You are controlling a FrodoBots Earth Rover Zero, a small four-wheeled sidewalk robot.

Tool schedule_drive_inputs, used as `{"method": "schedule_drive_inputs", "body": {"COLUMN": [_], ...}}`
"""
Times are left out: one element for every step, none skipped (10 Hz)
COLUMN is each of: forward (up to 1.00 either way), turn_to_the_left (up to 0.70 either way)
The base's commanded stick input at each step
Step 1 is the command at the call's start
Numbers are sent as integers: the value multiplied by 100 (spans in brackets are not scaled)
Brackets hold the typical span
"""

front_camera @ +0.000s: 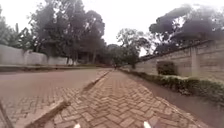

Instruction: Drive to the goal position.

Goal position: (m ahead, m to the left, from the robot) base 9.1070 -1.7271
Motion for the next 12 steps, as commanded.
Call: {"method": "schedule_drive_inputs", "body": {"forward": [70, 70, 70, 70, 70, 70, 70, 70, 70, 70, 70, 70], "turn_to_the_left": [0, 0, 0, 0, 2, 4, 1, -18, -35, -35, -35, -35]}}
